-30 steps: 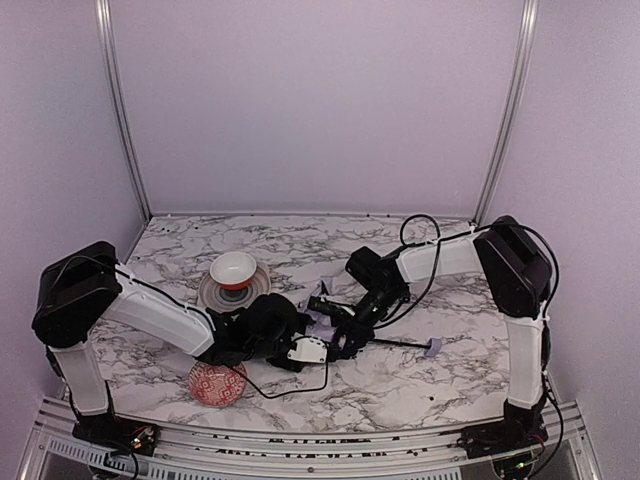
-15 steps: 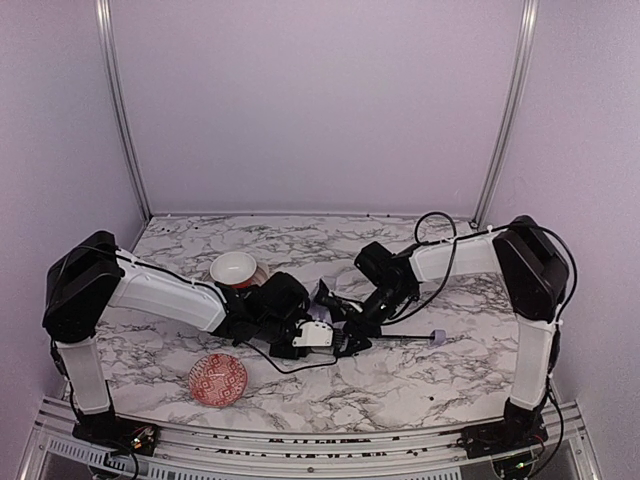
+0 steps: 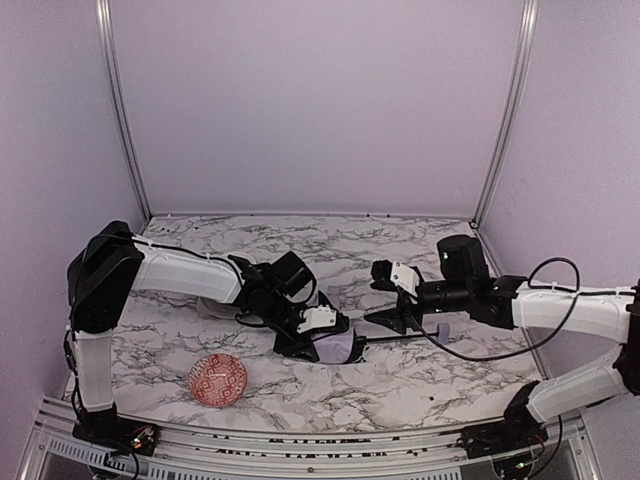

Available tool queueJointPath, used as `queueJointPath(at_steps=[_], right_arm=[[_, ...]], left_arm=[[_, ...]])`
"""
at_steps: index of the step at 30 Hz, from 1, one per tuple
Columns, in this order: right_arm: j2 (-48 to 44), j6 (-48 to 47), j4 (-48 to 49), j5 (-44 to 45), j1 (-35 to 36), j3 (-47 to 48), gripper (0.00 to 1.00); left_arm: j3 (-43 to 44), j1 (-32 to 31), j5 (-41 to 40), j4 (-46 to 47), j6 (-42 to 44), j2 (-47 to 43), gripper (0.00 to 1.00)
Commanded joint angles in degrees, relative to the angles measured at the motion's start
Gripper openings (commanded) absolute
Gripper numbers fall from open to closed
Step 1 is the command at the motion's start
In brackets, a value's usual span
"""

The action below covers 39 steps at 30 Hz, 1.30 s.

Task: Put away the umbrella

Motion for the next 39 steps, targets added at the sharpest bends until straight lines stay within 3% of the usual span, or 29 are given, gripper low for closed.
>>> queueJointPath(at_steps=[1,3,6,8,12,17,25,30,34,36,39], right_arm=[[-6.39,-9.86,16.58,11.23,4.61,-9.89,0.7],[-7.48,-15.23,17.73,16.02,9.12,-12.0,0.7],[-6.82,-19.25,17.74,14.92,13.78,-13.05,0.7],[-4.61,-21.7,17.51,14.34,15.68,-13.19,0.71],[2.85,-24.83,16.7,22.26,19.83,-10.49,0.77],[12.73,-27.11,12.46,28.38,21.76,-5.1,0.8],[20.78,-29.72,11.55,36.17,21.8,-2.38,0.8],[24.12,-29.91,8.72,39.52,21.8,-0.54,0.7],[24.18,-28.76,6.11,38.76,21.8,0.58,0.5],[23.78,-27.76,4.93,37.92,21.81,0.74,0.4],[23.39,-25.82,2.2,37.11,21.84,1.22,0.33]], left_arm=[[0.47,1.37,10.54,-16.71,-3.94,6.94,0.36],[1.58,1.91,12.15,-18.02,-4.31,8.25,0.36],[3.27,2.38,13.86,-19.67,-4.74,10.07,0.37],[4.64,2.5,13.96,-20.98,-5.31,11.45,0.37],[6.92,2.68,14.18,-23.57,-6.08,13.57,0.37],[6.68,3.03,14.92,-23.89,-6.08,13.85,0.37],[7.17,3.22,16.39,-25.55,-5.03,15.26,0.37],[7.84,3.31,17.05,-27.04,-3.86,15.94,0.36],[8.5,3.35,17.17,-27.65,-3.5,16.04,0.38],[9.09,3.63,17.18,-27.16,-3.5,15.38,0.51],[7.28,4.68,16.05,-20.68,-6.82,11.74,0.68]])
